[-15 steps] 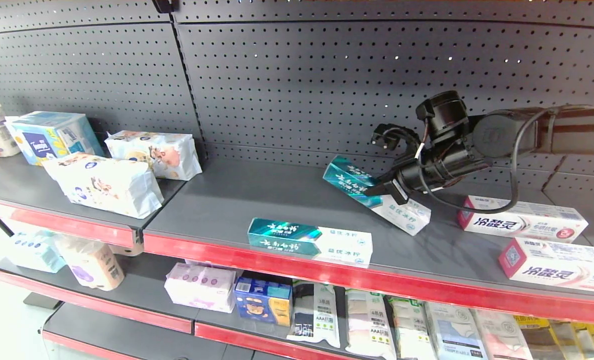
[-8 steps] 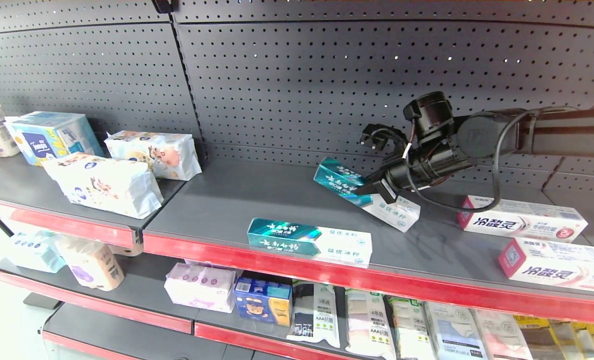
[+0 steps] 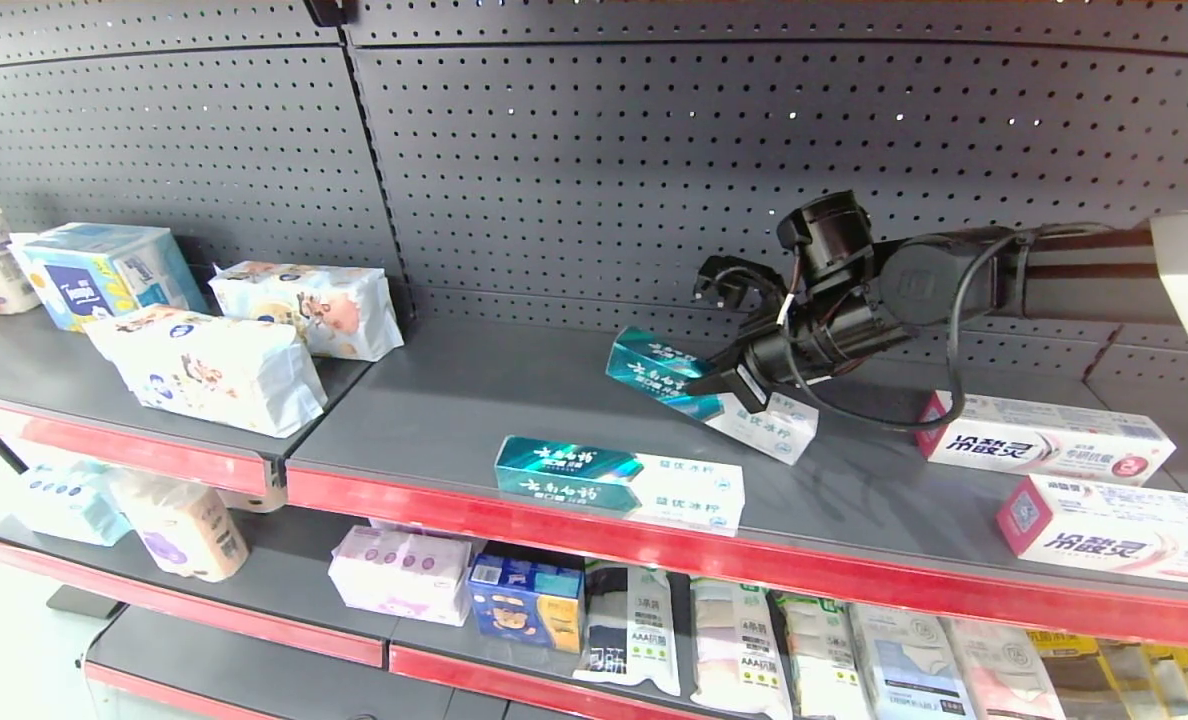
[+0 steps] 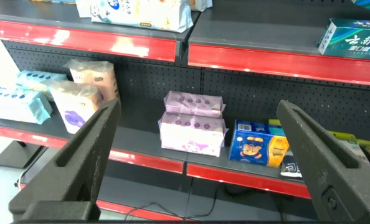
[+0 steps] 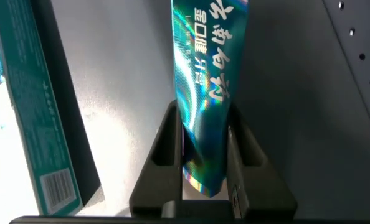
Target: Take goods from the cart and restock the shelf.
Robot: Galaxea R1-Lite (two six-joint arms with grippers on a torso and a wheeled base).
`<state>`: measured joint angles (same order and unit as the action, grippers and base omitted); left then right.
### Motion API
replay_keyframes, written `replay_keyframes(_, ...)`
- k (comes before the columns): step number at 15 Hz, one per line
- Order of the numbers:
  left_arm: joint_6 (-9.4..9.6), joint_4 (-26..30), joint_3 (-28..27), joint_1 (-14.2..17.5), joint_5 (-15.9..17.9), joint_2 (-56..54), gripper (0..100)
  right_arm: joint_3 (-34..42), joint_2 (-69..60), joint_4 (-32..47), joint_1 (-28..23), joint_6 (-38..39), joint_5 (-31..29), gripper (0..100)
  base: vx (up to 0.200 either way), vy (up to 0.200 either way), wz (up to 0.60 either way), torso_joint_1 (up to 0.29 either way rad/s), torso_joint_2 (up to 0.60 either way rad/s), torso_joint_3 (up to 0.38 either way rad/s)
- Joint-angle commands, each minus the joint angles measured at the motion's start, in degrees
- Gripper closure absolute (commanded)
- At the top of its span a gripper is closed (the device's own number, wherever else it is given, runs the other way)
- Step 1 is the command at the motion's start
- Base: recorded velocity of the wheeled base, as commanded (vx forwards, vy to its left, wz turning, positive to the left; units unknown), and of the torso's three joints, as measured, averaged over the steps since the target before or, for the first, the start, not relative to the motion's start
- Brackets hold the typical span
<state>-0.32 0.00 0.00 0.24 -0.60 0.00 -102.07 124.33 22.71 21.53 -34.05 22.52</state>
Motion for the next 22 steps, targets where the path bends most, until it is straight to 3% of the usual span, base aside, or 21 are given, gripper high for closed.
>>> replay_keyframes(1,-0.03,0.0,0.0,0.0,0.0,0.0,0,-0.5,0.6,-0.1,0.2,-0.1,0.0,100,0.000,0.000,0.00,0.000,0.00,0.000)
replay_keyframes(22,-0.03,0.0,0.0,0.0,0.0,0.0,0,-1.0,2.7,-1.9,0.2,-4.7,2.0,100,0.000,0.000,0.00,0.000,0.00,0.000)
